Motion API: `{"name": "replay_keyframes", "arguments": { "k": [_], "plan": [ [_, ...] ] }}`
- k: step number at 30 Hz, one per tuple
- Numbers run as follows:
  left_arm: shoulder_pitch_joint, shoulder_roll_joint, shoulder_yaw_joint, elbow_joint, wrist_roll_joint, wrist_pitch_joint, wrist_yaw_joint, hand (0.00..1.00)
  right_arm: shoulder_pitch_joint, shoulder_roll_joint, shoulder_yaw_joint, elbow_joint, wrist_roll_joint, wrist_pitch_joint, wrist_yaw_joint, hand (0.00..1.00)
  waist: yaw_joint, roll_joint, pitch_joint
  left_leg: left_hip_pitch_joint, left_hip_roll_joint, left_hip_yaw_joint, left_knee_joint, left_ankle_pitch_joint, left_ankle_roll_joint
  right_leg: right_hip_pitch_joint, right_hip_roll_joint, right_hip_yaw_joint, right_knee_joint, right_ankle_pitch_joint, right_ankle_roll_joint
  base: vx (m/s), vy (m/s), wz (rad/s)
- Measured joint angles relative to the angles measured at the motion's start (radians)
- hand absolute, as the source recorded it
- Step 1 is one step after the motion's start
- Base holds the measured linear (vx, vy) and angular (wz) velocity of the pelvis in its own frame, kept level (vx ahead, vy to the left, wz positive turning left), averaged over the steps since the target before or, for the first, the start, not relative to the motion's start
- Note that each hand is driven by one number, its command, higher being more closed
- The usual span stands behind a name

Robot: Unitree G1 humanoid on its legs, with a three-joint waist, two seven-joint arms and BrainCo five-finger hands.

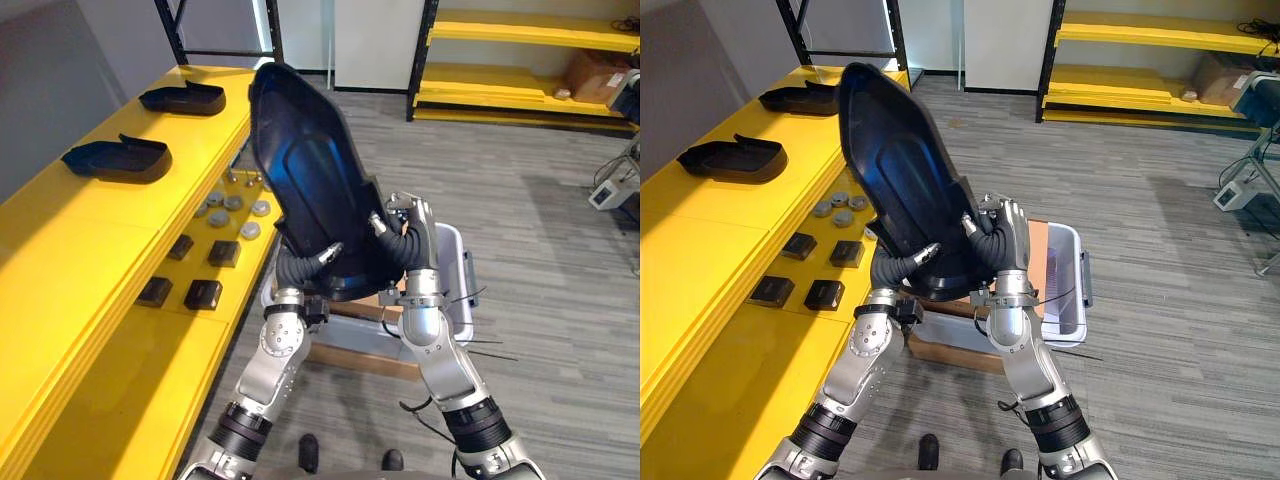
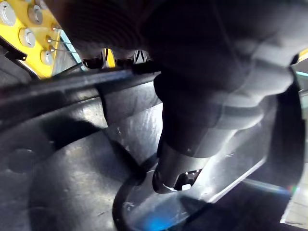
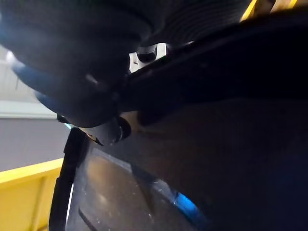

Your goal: Walk over and take plastic housings, then place them on the shelf

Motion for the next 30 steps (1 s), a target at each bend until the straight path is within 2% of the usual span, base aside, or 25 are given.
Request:
{"name": "replay_keyframes", "arguments": {
  "k": [4,8,10,13,18,20,23,24,26,30],
  "plan": [
    [0.000,0.010,0.012,-0.001,0.133,0.019,0.018,1.00,0.000,-0.019,-0.001,-0.002,0.080,-0.029,0.027,0.00,0.006,-0.003,-0.002,0.004,-0.001,0.000,0.000,0.000,0.000,0.005,0.001,0.000,0.000,0.000,0.000,0.00,0.000,0.00],
    [0.008,0.009,0.038,-0.019,0.220,0.033,0.032,1.00,0.003,-0.025,-0.021,-0.049,0.153,-0.038,0.067,0.00,0.008,-0.003,-0.002,0.012,-0.001,0.000,0.000,0.000,-0.001,0.014,0.001,0.000,0.000,-0.002,0.001,0.00,0.000,0.00],
    [0.010,0.005,0.049,-0.026,0.251,0.033,0.031,1.00,0.014,-0.024,-0.054,-0.091,0.188,-0.068,0.084,0.00,0.009,-0.003,-0.002,0.012,0.000,0.000,0.000,-0.003,-0.004,0.014,0.002,-0.001,0.000,-0.003,0.002,0.00,0.000,0.00],
    [0.051,-0.010,0.088,-0.071,0.301,0.033,0.030,1.00,0.039,-0.011,-0.153,-0.147,0.255,-0.103,0.083,0.00,0.007,-0.003,-0.002,0.015,0.000,0.002,0.000,-0.003,-0.003,0.015,0.002,0.002,0.001,-0.004,0.003,0.00,-0.002,-0.01],
    [0.153,-0.030,0.177,-0.112,0.356,0.033,0.032,1.00,0.100,0.019,-0.441,-0.160,0.401,-0.141,0.072,0.00,0.007,-0.003,-0.002,0.027,0.002,0.008,0.000,-0.009,-0.012,0.025,0.002,0.007,-0.001,-0.005,0.002,0.00,-0.002,-0.01],
    [0.178,-0.032,0.202,-0.115,0.370,0.033,0.032,1.00,0.127,0.025,-0.517,-0.155,0.439,-0.147,0.060,0.00,0.005,-0.003,-0.002,0.028,0.003,0.010,0.000,-0.010,-0.013,0.028,0.002,0.009,-0.004,-0.005,0.001,0.00,0.000,0.00],
    [0.233,-0.031,0.247,-0.166,0.370,0.034,0.032,1.00,0.174,0.026,-0.652,-0.064,0.489,-0.169,0.035,0.00,-0.007,-0.003,-0.002,0.027,0.007,0.012,0.000,-0.011,-0.013,0.031,0.007,0.021,-0.016,-0.004,0.001,0.00,0.000,0.00],
    [0.248,-0.032,0.266,-0.187,0.370,0.033,0.033,1.00,0.192,0.026,-0.692,0.014,0.510,-0.170,0.025,0.00,-0.013,-0.003,-0.002,0.027,0.008,0.012,0.000,-0.011,-0.013,0.030,0.008,0.022,-0.017,-0.004,0.001,0.00,0.000,0.00],
    [0.257,-0.039,0.287,-0.209,0.370,0.033,0.033,1.00,0.228,0.026,-0.750,0.155,0.531,-0.163,0.011,0.00,-0.016,-0.002,-0.003,0.026,0.010,0.013,0.000,-0.011,-0.014,0.030,0.010,0.022,-0.021,-0.004,0.001,0.00,0.000,0.00],
    [0.283,-0.040,0.296,-0.220,0.370,0.024,0.029,1.00,0.320,0.022,-0.827,0.513,0.616,-0.118,0.020,0.00,-0.017,0.014,-0.018,0.019,0.014,0.013,0.000,-0.019,-0.025,0.030,0.017,0.031,-0.035,0.001,0.000,0.03,-0.017,-0.02]
  ]
}}
